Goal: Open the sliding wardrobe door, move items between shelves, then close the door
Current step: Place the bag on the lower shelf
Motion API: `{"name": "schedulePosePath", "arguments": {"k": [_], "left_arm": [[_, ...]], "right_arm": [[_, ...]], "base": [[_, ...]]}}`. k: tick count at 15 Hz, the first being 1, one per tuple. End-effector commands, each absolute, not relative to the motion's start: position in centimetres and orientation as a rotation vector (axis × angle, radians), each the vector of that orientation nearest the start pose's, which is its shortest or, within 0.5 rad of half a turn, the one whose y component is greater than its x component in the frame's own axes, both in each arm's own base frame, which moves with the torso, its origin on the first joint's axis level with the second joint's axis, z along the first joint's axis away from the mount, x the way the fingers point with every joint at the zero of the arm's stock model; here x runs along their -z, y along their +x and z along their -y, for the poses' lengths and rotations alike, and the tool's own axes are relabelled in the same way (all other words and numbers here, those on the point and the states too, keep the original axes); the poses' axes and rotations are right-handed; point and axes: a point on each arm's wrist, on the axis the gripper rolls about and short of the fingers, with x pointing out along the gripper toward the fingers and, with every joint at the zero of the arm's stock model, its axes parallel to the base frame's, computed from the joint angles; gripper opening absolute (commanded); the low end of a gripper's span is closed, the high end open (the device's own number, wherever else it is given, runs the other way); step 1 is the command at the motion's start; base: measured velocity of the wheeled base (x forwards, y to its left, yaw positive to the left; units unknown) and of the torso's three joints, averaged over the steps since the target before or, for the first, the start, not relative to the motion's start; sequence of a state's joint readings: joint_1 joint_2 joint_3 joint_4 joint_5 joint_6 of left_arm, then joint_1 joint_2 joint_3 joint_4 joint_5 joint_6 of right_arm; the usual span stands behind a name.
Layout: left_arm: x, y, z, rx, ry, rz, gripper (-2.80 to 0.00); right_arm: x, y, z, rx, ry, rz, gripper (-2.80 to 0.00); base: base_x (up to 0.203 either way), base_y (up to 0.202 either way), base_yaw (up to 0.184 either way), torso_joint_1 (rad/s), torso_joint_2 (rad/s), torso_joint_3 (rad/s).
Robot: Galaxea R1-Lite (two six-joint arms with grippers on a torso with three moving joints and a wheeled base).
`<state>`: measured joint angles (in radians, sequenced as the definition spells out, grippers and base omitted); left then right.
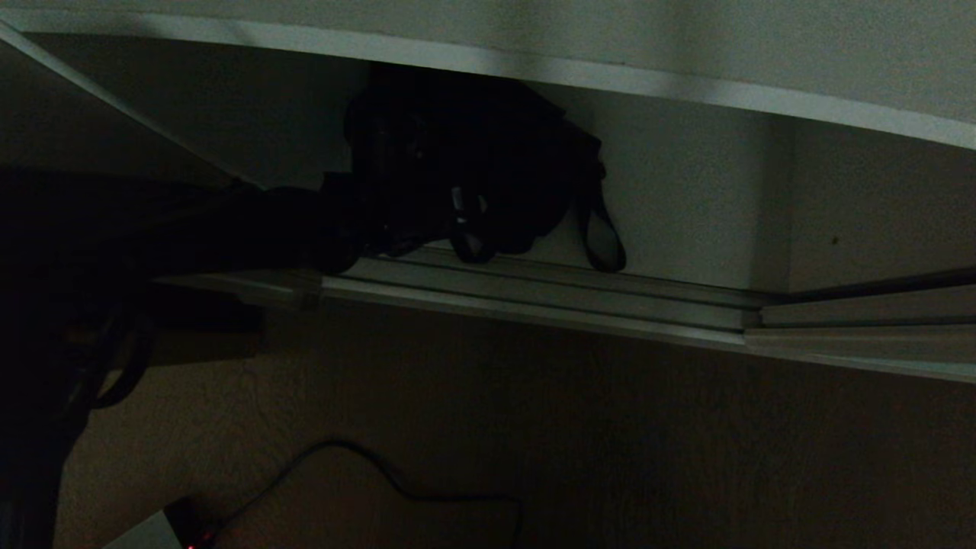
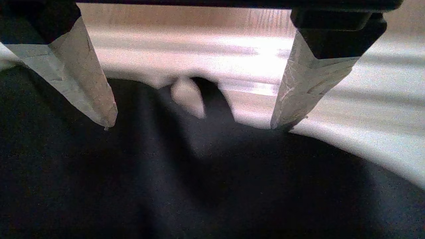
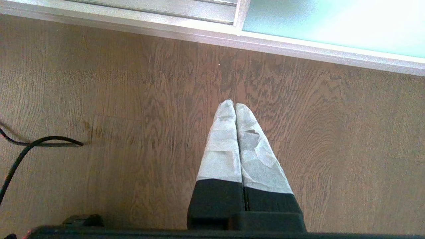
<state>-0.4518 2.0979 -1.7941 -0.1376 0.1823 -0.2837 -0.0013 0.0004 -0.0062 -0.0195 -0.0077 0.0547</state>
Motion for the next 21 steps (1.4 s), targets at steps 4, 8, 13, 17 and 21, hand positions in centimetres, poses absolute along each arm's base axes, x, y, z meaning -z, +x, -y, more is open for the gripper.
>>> {"name": "schedulePosePath", "arguments": {"k": [4, 8, 13, 17, 21], "left_arm": [[-26.8, 36.3, 19.4, 0.277, -0.216, -0.234, 0.00], [-27.4, 32.4, 18.1, 0.280, -0.201, -0.256, -2.80], [-27.6, 28.4, 16.3, 0.254, -0.186, -0.287, -2.80], [-29.3, 25.4, 14.5, 0.249, -0.163, -0.320, -2.80], [-31.7, 22.1, 12.5, 0.266, -0.108, -0.277, -2.80]], "right_arm": [[-7.9, -2.3, 0.0, 0.007, 0.055, 0.028, -2.80], [-7.9, -2.3, 0.0, 0.008, 0.055, 0.028, -2.80], [-7.9, -2.3, 0.0, 0.008, 0.055, 0.028, -2.80], [-7.9, -2.3, 0.0, 0.007, 0.055, 0.028, -2.80], [-7.9, -2.3, 0.0, 0.008, 0.055, 0.028, -2.80]], "base": [[0.000, 0.000, 0.000, 0.000, 0.00, 0.000], [0.000, 0.000, 0.000, 0.000, 0.00, 0.000], [0.000, 0.000, 0.000, 0.000, 0.00, 0.000], [0.000, 0.000, 0.000, 0.000, 0.00, 0.000], [0.000, 0.000, 0.000, 0.000, 0.00, 0.000]]}}
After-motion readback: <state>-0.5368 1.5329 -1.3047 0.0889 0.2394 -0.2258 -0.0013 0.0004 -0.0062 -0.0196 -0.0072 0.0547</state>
